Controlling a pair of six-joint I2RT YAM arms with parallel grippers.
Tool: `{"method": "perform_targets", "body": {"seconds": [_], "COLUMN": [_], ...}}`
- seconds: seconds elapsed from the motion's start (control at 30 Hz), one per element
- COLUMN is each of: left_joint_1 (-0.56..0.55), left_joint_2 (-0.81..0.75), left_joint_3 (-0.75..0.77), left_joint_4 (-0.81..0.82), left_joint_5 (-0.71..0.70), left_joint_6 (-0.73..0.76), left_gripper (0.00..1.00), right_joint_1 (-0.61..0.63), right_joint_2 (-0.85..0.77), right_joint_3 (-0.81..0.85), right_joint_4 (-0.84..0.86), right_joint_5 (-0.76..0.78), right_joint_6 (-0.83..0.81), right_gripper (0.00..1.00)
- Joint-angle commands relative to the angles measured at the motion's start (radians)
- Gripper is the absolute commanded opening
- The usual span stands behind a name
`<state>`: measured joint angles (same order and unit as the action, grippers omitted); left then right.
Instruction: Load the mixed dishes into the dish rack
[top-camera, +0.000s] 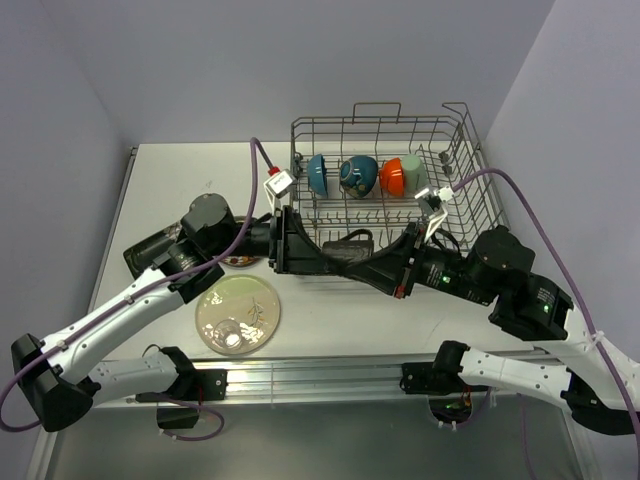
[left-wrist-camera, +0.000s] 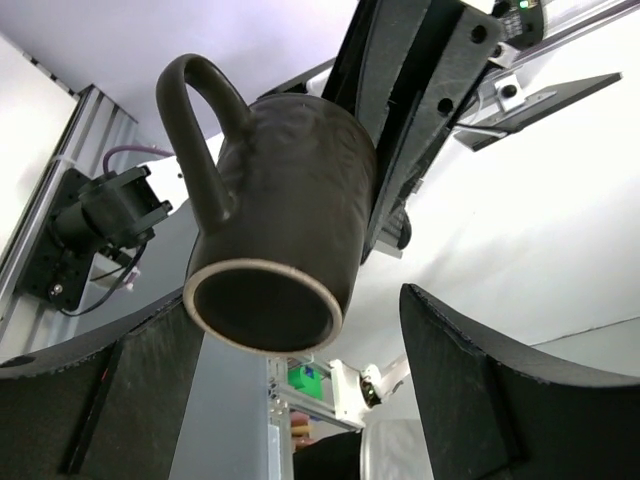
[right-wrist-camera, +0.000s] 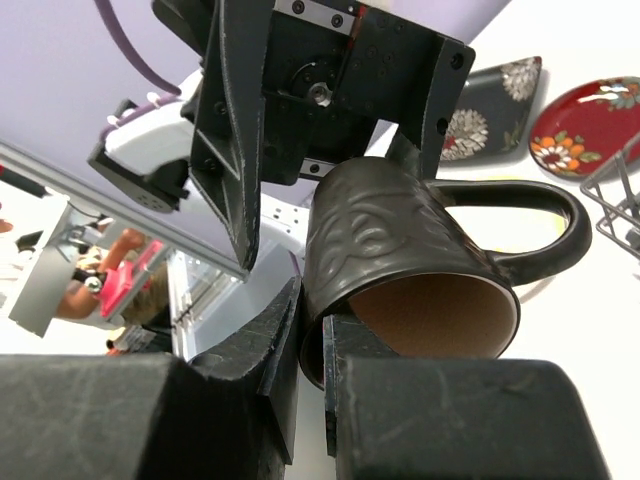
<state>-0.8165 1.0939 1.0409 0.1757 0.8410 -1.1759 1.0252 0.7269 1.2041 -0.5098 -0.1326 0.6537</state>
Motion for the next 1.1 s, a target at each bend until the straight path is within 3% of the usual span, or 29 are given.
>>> {"method": "perform_targets", "body": {"seconds": [0.0,0.43,0.8,1.07], "left_joint_1": [0.023,0.040,0.042,0.050], "left_joint_2": [-0.046,0.004,0.003,-0.012], "left_joint_3": [-0.001,0.050,0.071,0.047], "left_joint_4": [0.105,0.128,0.097,0.116], "left_joint_5": [0.040,0.026,0.040,0.053], "left_joint_6": [-0.031,-0.050,-0.037,-0.045], "left_gripper": [0.82,0.86,0.73,0.86], "right_joint_1": [-0.033,-0.036,-0.037,-0.054], "right_joint_2": [-0.014,0.020,0.028,0.012], "right_joint_3": [-0.008,-0.024,-0.005,-0.018], "right_joint_4": [0.134,0.180,0.174,0.169], "right_joint_5": [-0.062,-0.134,-0.091,-0.065], "right_joint_6": [0.009,0.020,0.003,0.006], "right_gripper": [0.00,0.00,0.00,0.00]}}
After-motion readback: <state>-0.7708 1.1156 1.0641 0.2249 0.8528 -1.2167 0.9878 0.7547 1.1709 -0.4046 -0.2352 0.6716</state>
